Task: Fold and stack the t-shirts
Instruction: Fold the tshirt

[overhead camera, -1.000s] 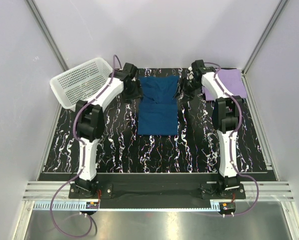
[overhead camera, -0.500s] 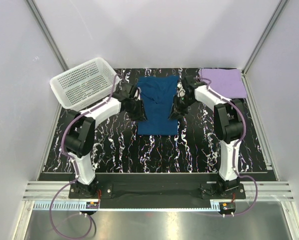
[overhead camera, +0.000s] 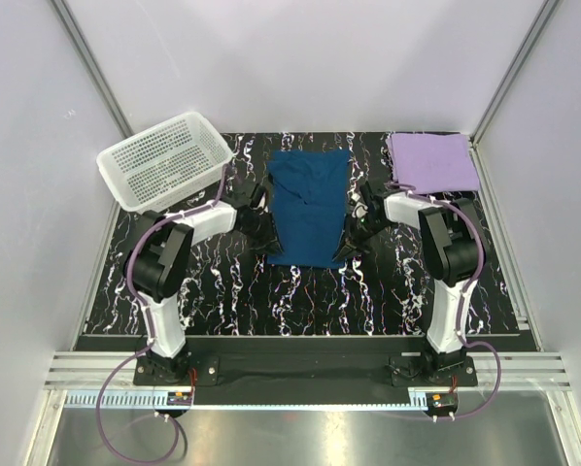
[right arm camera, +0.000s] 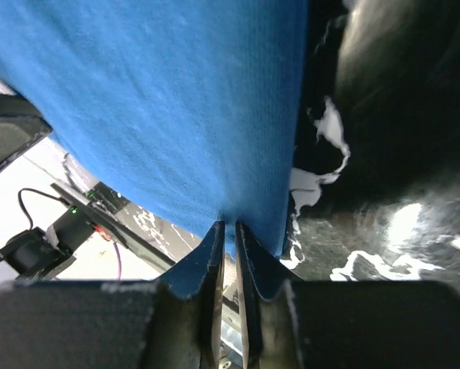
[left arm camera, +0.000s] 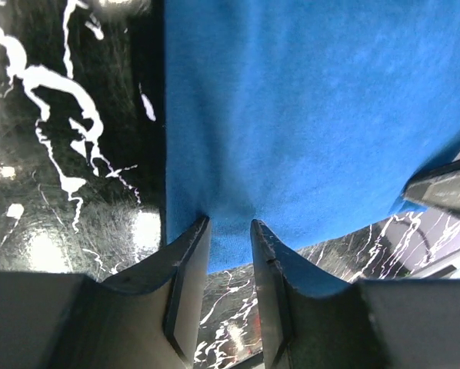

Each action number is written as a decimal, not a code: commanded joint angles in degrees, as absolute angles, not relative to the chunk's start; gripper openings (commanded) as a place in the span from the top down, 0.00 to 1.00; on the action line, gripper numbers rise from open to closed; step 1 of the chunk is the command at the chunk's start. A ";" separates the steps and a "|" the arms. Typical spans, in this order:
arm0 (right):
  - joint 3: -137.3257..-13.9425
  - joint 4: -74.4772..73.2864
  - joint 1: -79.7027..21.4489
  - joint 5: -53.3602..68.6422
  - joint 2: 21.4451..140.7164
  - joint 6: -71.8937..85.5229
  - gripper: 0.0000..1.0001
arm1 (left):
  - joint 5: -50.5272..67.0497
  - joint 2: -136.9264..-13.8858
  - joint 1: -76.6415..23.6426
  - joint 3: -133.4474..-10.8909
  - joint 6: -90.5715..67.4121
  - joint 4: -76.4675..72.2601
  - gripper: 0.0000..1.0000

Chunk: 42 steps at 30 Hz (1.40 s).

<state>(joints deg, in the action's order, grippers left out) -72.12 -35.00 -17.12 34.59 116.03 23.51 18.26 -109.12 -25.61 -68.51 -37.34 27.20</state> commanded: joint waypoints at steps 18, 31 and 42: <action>-56.31 -35.07 -17.58 37.70 91.83 27.24 0.71 | 10.99 -81.73 -36.65 -50.87 -38.42 33.40 0.52; -69.52 -27.42 -14.69 41.76 114.25 29.80 0.87 | 18.90 -101.77 -25.06 -60.56 -34.02 24.36 0.61; -81.38 -40.24 -13.10 30.43 121.66 18.28 0.75 | 17.74 -108.82 -22.42 -60.57 -24.61 22.85 0.60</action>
<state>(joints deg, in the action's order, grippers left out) -78.35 -35.53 -13.52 40.42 121.62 23.64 22.02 -105.67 -23.75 -63.13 -29.32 23.29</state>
